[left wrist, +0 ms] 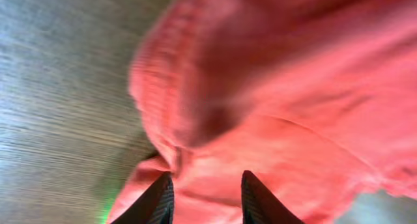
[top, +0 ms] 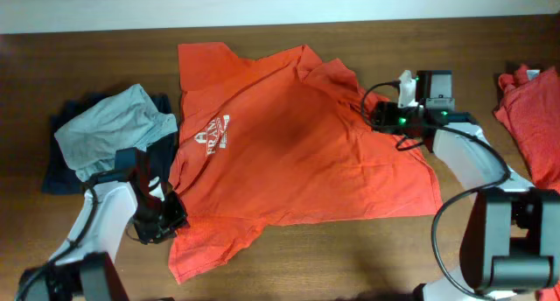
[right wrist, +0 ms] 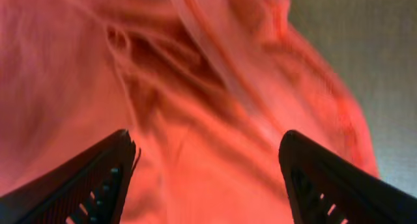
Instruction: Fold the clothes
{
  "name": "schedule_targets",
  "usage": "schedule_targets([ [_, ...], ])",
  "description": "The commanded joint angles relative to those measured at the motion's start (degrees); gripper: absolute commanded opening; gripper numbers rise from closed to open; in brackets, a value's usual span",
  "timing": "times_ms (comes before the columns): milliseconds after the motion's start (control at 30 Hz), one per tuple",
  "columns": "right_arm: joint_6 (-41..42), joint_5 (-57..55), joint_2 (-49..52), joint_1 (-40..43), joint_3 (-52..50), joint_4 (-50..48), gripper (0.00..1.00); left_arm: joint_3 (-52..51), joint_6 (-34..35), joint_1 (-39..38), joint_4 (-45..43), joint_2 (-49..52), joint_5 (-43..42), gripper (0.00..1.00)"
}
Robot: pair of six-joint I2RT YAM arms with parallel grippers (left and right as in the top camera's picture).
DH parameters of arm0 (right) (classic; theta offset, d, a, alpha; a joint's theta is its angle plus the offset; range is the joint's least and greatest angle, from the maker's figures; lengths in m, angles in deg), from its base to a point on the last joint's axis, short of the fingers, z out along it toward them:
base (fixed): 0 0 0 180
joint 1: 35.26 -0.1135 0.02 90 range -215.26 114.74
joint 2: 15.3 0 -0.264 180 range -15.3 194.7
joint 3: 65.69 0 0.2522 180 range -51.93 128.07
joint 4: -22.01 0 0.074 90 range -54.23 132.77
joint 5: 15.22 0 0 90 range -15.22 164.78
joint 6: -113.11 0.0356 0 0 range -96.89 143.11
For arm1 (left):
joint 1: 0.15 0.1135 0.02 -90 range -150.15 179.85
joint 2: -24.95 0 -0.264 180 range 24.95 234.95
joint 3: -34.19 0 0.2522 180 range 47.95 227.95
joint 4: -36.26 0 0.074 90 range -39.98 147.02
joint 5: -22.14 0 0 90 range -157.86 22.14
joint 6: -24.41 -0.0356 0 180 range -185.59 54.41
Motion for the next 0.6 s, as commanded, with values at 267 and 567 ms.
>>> schedule_targets([
  [267,-1.6,-2.7,12.3,-0.8,1.1,-13.4,0.65,11.6,-20.5,-5.8,-9.0,-12.2,-13.0,0.66],
  [567,0.6,-11.5,13.1,-0.6,1.6,-14.0,0.25,11.6,-20.8,-14.5,-24.4,0.3,-4.5,0.62],
])
